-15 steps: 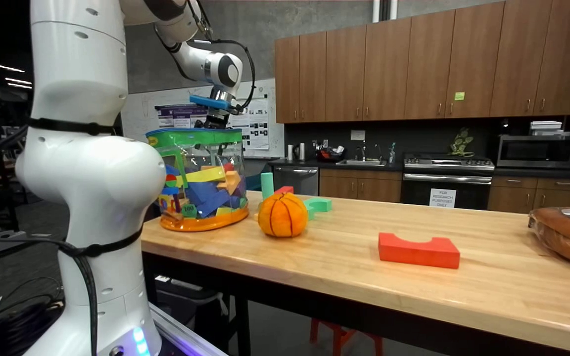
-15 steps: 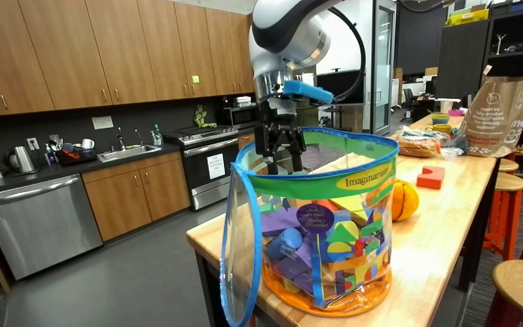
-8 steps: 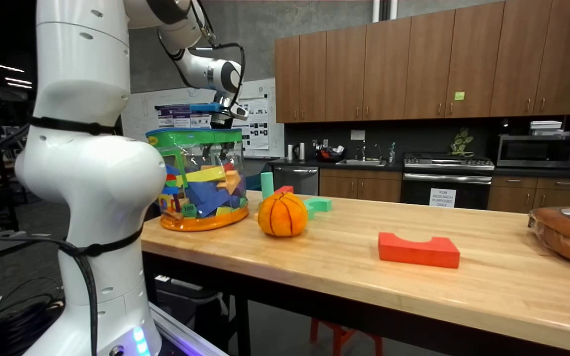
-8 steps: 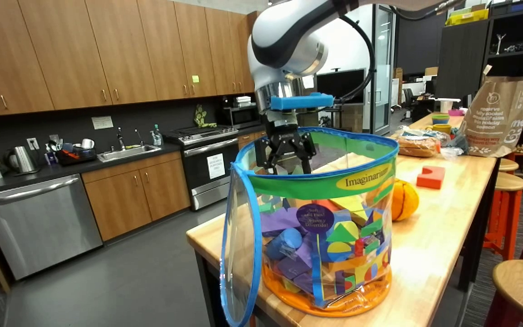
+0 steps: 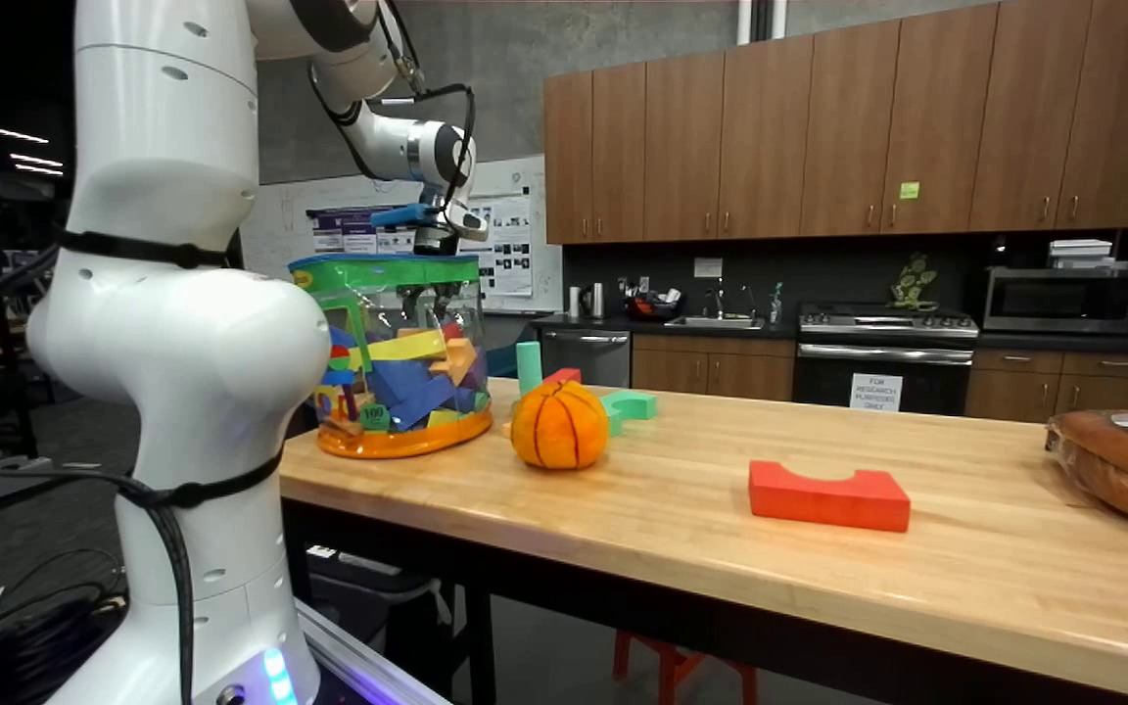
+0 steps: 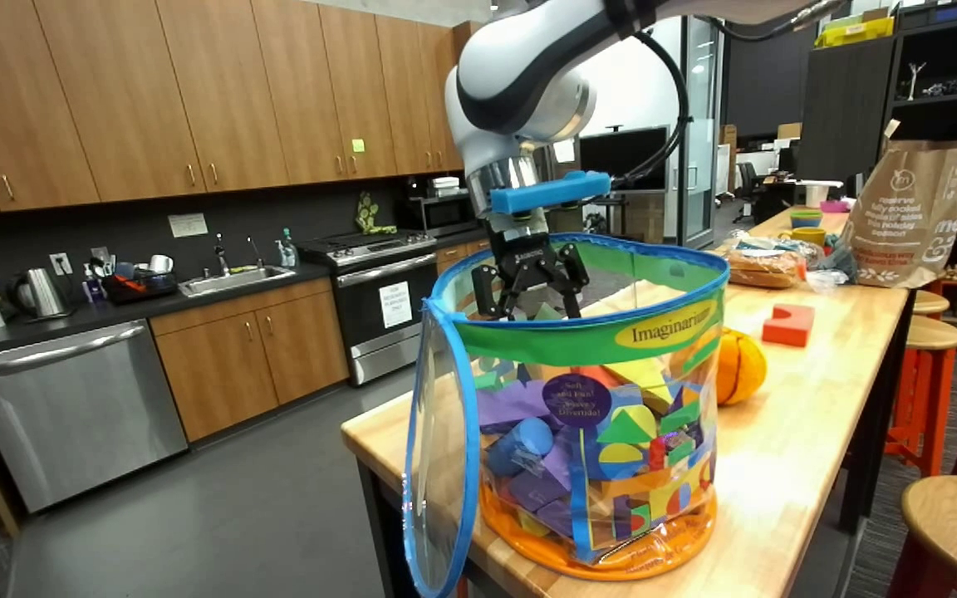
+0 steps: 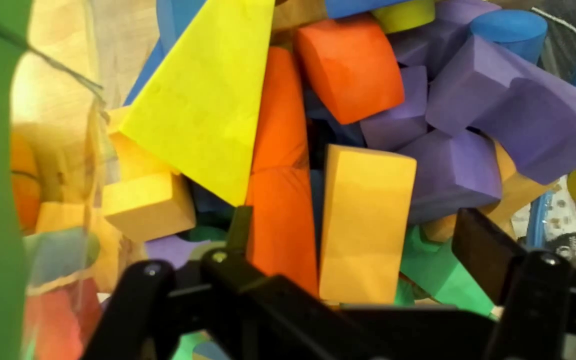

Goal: Remove the yellow block from the toy bag

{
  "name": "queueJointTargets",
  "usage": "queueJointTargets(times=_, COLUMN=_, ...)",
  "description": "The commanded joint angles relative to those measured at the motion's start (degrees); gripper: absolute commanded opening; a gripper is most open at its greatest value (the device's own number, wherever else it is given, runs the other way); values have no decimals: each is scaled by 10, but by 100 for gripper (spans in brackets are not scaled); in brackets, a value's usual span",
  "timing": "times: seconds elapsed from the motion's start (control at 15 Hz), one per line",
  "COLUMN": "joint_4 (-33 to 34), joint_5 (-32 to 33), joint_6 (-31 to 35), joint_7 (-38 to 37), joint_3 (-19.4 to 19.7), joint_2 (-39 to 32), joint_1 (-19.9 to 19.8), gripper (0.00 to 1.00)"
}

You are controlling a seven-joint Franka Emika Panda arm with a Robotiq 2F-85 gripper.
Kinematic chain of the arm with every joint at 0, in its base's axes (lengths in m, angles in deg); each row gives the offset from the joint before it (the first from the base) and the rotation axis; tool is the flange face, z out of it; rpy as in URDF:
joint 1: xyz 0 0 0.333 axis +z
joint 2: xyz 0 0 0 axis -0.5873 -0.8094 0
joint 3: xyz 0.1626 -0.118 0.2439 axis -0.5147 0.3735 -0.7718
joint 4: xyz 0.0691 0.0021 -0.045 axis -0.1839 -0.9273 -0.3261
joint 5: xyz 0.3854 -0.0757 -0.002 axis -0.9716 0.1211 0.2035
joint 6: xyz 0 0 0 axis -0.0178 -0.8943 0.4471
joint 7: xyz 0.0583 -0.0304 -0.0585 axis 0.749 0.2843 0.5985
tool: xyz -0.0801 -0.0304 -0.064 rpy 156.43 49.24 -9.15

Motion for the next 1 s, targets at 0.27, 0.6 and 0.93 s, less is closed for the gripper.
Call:
queueJointTargets(times=0.27, joint_4=24, joint_5=-6, joint_6=-17, joint_7=14, joint_3=3, joint_2=-15, joint_1=11, gripper=100)
queueJointTargets(times=0.6, joint_4=49, joint_5=-4, joint_6=-11, joint_7=46, joint_3=4, joint_2=-39, joint_1=13, gripper=100)
queueJointTargets(times=0.93, joint_4=72, joint_5=4, joint_6=-5, joint_7=75, joint_3=10, joint_2=-75, joint_1=14, gripper=100)
